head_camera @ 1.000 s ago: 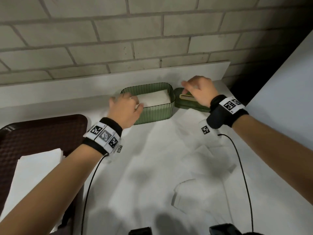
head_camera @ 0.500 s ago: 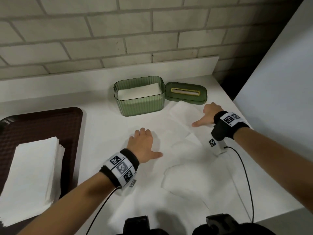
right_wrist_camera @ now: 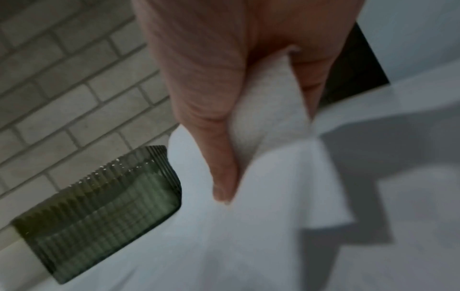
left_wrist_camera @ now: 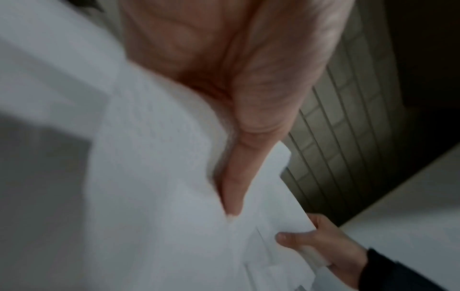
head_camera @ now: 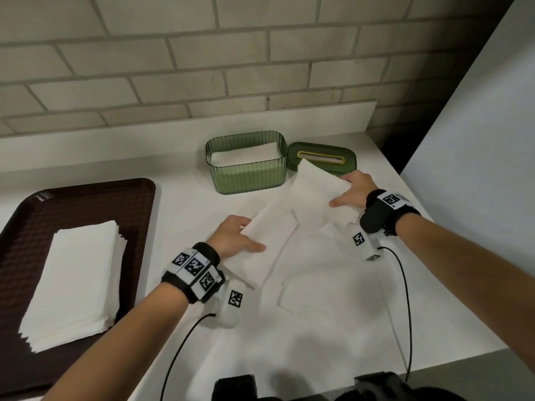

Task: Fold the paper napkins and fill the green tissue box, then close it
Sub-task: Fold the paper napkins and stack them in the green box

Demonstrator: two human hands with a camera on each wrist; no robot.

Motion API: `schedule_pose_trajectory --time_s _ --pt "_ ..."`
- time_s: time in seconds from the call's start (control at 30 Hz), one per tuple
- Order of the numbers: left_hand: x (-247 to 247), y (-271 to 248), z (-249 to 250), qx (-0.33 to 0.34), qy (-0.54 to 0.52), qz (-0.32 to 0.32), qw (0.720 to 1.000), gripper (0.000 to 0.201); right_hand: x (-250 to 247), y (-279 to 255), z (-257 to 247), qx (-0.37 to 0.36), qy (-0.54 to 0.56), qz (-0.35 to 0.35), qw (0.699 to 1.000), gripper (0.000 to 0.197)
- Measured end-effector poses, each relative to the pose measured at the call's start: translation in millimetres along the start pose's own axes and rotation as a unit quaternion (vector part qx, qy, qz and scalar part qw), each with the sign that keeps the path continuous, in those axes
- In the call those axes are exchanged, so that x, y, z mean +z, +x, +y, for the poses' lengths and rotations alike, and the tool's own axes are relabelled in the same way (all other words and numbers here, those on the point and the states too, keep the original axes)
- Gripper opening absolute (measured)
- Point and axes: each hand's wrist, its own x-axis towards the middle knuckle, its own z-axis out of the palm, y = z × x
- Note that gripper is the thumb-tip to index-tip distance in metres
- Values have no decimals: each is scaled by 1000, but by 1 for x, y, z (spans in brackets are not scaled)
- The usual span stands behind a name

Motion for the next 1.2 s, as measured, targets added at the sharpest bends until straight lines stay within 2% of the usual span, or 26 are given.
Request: schedule_pose_trajectory --time_s 0.07,0.17,0.23,0.33,0.43,0.5,0.6,0.67,0.77,0.9,1.0,1.07,1.13,1.2 --pt "-8 -13 -9 16 -86 4 996 49 -9 -4 -6 -42 19 38 998 54" --pt "-16 -28 -22 38 -185 -20 982 51 -24 -15 -23 -86 91 82 989 58" --pt "-17 -36 -28 38 -265 -25 963 47 -25 -30 -38 -118 156 71 978 58" --pt "-16 -45 -25 32 -370 -30 928 43 -12 -65 -67 -157 251 37 955 45" --pt "-14 -49 -20 26 -452 -12 891 38 17 -96 -91 -140 344 4 928 35" --pt "-12 -51 -19 39 -493 -6 869 35 39 -109 -103 -109 389 -13 915 38" --pt "-12 -51 -19 34 -550 -16 834 49 70 -119 -117 -89 401 -15 912 43" --pt "-13 -53 -17 20 -551 -19 834 61 87 -122 -125 -102 380 -1 919 43" --pt "-11 -57 -17 53 -542 10 839 51 104 -130 -135 -124 356 5 926 46" --pt "-10 -62 -24 69 -524 38 848 41 109 -136 -141 -157 293 -26 943 52" --pt "-11 -67 -30 67 -552 46 830 35 109 -136 -133 -144 238 -2 960 74" --pt "-12 -69 -35 65 -585 35 808 35 108 -140 -127 -110 242 -29 964 85" --pt "-15 -70 -41 74 -588 28 805 40 108 -143 -119 -98 297 -98 945 69" --pt "-20 -74 -46 93 -548 41 830 43 103 -146 -113 -104 324 -142 930 41"
